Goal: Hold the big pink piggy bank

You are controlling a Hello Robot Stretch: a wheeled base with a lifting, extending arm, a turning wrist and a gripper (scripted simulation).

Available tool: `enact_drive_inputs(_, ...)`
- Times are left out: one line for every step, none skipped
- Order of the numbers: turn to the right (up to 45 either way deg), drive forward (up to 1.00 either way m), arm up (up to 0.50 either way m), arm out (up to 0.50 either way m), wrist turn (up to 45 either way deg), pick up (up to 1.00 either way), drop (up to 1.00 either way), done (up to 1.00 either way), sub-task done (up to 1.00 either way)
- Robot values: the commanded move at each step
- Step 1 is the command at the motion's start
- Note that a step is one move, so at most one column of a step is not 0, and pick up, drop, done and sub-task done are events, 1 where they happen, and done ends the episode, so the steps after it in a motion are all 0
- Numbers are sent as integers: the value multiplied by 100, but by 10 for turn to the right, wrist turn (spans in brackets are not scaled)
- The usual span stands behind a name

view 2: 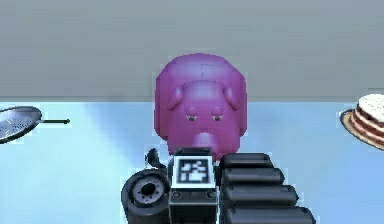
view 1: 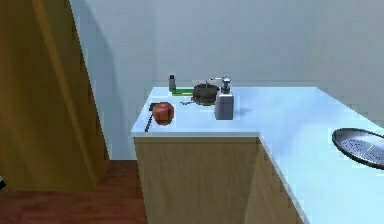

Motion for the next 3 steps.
enact_drive_inputs(0, 0, 0, 0, 150, 0, 0, 0, 0)
enact_drive_inputs(0, 0, 0, 0, 0, 100, 0, 0, 0)
enact_drive_inputs(0, 0, 0, 0, 0, 0, 0, 100, 0)
